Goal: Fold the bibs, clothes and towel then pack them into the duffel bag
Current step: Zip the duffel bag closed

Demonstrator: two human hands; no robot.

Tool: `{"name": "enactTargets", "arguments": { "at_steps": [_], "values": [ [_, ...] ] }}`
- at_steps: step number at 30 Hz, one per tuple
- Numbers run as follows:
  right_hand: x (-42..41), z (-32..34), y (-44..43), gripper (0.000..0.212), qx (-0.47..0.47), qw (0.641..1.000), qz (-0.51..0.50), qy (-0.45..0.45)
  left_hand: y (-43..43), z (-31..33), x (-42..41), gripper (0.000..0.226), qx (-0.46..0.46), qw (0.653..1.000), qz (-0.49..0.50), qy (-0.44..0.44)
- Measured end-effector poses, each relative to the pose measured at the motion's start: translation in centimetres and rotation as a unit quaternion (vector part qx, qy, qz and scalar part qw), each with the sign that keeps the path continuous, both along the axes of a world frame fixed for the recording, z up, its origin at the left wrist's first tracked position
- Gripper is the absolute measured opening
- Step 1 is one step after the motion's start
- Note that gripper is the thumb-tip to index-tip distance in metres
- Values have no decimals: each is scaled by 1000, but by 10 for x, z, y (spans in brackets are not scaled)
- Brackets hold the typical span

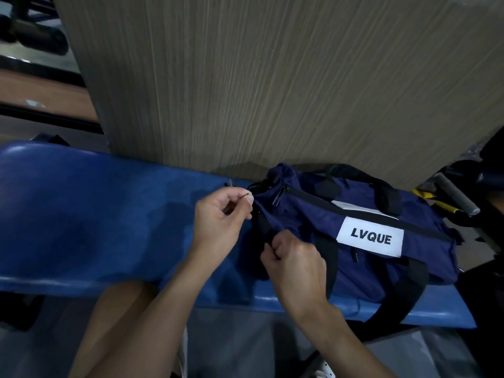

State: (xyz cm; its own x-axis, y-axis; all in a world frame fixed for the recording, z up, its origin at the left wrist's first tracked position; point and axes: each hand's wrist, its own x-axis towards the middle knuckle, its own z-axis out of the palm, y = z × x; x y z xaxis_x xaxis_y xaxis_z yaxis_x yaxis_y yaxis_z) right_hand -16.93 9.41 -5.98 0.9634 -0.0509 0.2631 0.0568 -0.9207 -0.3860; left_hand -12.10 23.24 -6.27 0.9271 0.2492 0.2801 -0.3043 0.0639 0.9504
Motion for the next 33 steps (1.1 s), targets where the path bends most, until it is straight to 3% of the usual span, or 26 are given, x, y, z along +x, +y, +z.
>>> {"name": "enactTargets", "arguments": {
  "at_steps": [2, 7, 13, 18, 24, 30, 33],
  "values": [
    [-2, 4, -1, 26, -3, 1000, 2, -4, 3, 3, 1, 20, 2, 1000, -23, 1],
    [9, 14, 10, 21, -5, 992, 38, -117, 4, 4, -1, 13, 10, 999, -34, -7],
    [26, 20, 15, 17, -52, 998, 20, -41, 5, 2, -1, 19, 38, 999, -29, -18],
    [24, 18, 12, 19, 17, 999, 12, -32, 3, 6, 5, 22, 34, 999, 10, 10],
    [23, 24, 0, 20, 57, 997, -1, -45, 8, 22, 35, 8, 77, 993, -83, 33],
    [15, 23, 0, 22, 33, 999, 22, -9, 17, 6, 50, 9, 13, 997, -30, 76],
    [20, 31, 9, 10, -27, 989, 74, -125, 18, 8, 60, 7, 12, 997, -43, 69]
  ]
}}
